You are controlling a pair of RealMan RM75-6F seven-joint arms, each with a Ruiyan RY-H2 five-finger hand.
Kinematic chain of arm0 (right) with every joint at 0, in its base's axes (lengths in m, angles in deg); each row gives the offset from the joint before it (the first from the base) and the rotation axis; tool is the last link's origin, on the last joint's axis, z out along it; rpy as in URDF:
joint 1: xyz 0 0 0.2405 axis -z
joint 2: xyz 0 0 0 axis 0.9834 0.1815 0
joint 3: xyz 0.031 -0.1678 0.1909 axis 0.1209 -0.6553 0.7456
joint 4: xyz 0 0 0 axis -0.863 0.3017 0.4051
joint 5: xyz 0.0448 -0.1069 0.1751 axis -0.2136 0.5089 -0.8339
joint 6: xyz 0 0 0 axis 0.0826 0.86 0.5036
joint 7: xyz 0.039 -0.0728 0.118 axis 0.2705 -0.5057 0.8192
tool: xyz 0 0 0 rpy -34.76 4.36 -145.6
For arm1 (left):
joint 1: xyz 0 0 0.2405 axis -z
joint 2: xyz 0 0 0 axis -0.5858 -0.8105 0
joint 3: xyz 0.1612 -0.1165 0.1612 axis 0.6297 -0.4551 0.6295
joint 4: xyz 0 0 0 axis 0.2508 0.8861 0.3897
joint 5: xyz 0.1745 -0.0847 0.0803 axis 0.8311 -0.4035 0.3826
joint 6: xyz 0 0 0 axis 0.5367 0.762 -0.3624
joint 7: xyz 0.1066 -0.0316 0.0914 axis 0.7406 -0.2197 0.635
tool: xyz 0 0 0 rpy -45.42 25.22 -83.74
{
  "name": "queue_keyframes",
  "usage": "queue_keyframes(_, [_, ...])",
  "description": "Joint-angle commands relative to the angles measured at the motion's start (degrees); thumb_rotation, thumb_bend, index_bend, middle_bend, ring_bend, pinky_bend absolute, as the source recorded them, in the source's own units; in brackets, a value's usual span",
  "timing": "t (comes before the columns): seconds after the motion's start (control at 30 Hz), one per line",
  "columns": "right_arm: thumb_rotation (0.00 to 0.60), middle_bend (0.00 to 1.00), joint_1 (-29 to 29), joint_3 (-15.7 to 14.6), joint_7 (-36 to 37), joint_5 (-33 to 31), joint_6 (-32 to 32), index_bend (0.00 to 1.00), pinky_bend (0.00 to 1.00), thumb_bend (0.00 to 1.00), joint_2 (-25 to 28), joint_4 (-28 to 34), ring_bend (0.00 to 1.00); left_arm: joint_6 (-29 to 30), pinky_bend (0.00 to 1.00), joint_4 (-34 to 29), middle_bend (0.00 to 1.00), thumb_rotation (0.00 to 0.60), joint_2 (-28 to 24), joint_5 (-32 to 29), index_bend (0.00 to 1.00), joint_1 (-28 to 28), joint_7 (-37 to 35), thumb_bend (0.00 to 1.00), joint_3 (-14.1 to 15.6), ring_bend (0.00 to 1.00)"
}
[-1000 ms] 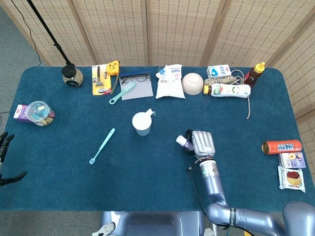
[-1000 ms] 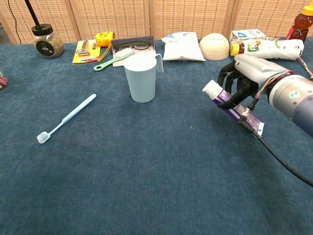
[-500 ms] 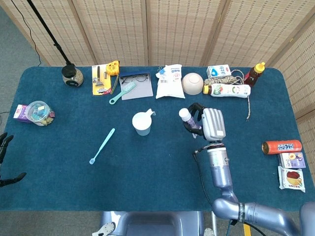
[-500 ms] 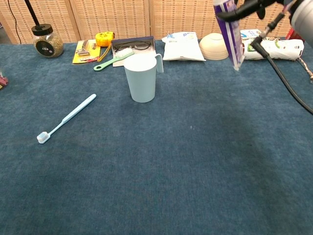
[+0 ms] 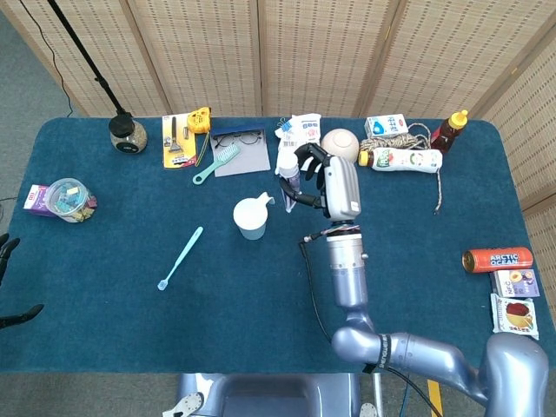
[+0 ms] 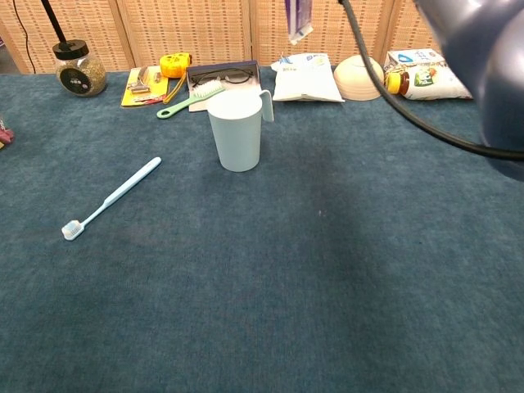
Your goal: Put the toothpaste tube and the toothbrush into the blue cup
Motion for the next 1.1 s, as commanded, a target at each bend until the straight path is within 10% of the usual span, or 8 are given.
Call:
queue_keyframes(0.03, [0.6, 0.6, -4.68, 1.48, 0.69, -0.92, 0.35, 0.61, 0.74, 0.46, -4.24, -3.36, 0.66, -0.84, 0.0, 0.07, 0.0, 0.6, -0.08, -0.66, 0.0, 0.37, -0.16, 0.0, -0.21, 0.0])
queue_keyframes(0.53, [0.6, 0.6, -14.41, -0.42, 5.65, 0.71, 1.67, 0.61, 0.74, 0.46, -16.28, -28.09, 0.65, -2.09, 0.0, 0.33, 0.0, 0.6, -0.48, -2.38, 0.0, 0.74, -1.11, 0.0, -0.74, 0.0])
queue_keyframes(1.1, [0.6, 0.6, -13.55, -2.1, 11.63, 1.24, 3.5, 0.61, 0.74, 0.46, -19.75, -36.29, 0.64, -2.89, 0.0, 0.15, 0.0, 0.6, -0.53, -3.05, 0.0, 1.06, -0.77, 0.0, -0.87, 0.0])
